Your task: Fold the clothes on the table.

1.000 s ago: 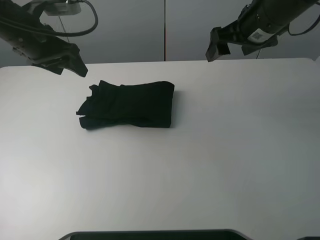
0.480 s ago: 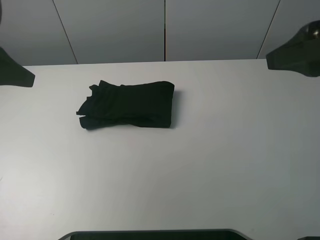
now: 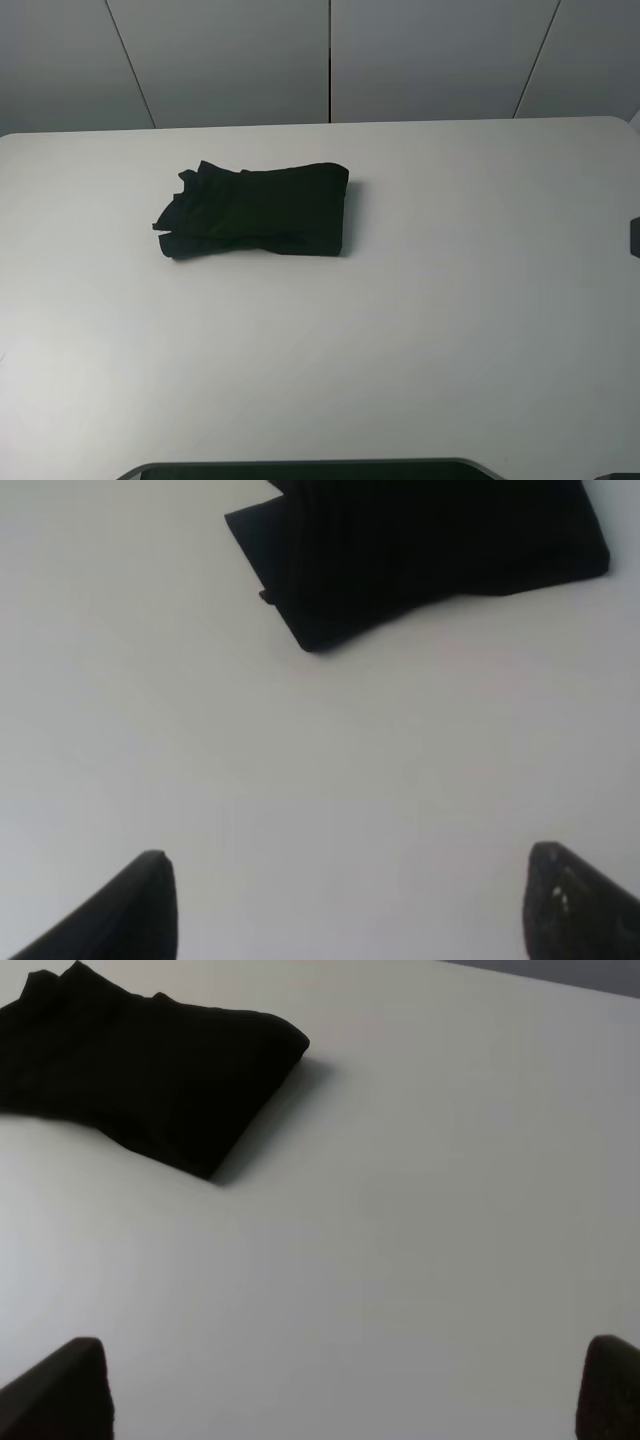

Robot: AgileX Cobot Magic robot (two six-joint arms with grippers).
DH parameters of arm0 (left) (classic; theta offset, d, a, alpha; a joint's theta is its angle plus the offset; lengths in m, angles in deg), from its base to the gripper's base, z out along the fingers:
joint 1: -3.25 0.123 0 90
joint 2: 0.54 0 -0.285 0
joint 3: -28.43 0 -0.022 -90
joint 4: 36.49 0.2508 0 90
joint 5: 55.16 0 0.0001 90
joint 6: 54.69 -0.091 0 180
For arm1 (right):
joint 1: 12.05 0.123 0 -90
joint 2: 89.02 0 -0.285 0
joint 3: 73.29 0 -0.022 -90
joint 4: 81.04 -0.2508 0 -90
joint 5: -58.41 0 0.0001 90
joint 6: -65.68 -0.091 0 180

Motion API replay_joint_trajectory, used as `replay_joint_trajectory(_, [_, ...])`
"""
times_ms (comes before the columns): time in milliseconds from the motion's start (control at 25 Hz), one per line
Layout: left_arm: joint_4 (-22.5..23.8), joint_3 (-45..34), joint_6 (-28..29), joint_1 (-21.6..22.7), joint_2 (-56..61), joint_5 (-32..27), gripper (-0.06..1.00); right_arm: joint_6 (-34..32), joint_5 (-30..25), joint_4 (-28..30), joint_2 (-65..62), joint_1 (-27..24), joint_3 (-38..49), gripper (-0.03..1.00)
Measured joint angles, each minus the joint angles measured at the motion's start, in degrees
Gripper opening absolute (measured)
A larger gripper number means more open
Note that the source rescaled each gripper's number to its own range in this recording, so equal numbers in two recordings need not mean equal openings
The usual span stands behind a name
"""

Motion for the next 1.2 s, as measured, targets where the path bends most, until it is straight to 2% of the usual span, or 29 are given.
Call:
replay_joint_trajectory(120, [1.3, 0.0, 2.1, 0.0, 4.3, -2.7, 0.94, -0.2, -2.8, 0.0, -4.0, 0.0, 1.2, 1.0])
replay_joint_trajectory(400, [2.0, -3.4, 3.6, 0.0, 13.0, -2.9, 0.94, -0.4, -6.0, -0.1, -9.1, 0.0, 1.3, 1.0])
replay_joint_trajectory(720, [2.2, -6.1, 3.7, 0.0, 24.0, -2.3, 0.94, -0.4, -6.7, -0.2, -9.7, 0.0, 2.4, 1.0])
replay_joint_trajectory(1200, [2.4, -6.2, 3.7, 0.0, 25.1, -2.1, 0.94, -0.2, -6.5, -1.8, -18.7, 0.0, 2.4, 1.0])
